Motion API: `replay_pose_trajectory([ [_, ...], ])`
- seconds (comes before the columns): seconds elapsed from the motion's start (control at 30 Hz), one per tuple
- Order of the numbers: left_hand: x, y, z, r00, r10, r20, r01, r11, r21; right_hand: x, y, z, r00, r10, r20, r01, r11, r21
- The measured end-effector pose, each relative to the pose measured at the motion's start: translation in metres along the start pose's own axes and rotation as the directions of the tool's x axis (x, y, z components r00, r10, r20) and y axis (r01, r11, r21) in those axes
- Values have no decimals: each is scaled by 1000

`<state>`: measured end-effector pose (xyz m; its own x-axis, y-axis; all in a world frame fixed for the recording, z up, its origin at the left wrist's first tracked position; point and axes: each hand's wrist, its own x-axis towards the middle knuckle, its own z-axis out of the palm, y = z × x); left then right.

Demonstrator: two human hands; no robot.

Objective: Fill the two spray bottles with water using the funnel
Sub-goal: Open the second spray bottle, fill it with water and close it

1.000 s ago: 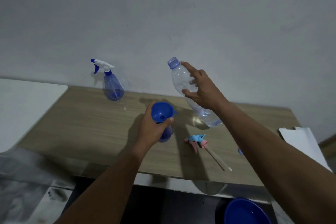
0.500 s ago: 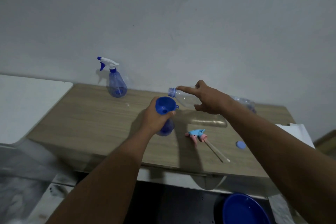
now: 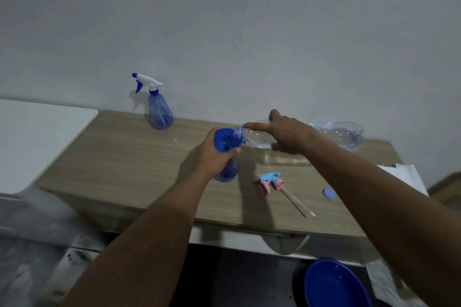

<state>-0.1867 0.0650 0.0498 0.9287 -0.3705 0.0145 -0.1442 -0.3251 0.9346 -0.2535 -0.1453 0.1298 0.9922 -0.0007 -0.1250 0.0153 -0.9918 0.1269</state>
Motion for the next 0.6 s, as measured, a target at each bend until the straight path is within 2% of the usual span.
replay_pose_trajectory([
  [0.17,-1,1,-1,1000,-6,6,7,1000,-11,-2,-1,-3,1000,2,-9,-3,996,-91],
  [0.6,1,0,-1,1000,-10,18,11,1000,-16,2,2,-1,1000,11,-29,-14,994,-109],
])
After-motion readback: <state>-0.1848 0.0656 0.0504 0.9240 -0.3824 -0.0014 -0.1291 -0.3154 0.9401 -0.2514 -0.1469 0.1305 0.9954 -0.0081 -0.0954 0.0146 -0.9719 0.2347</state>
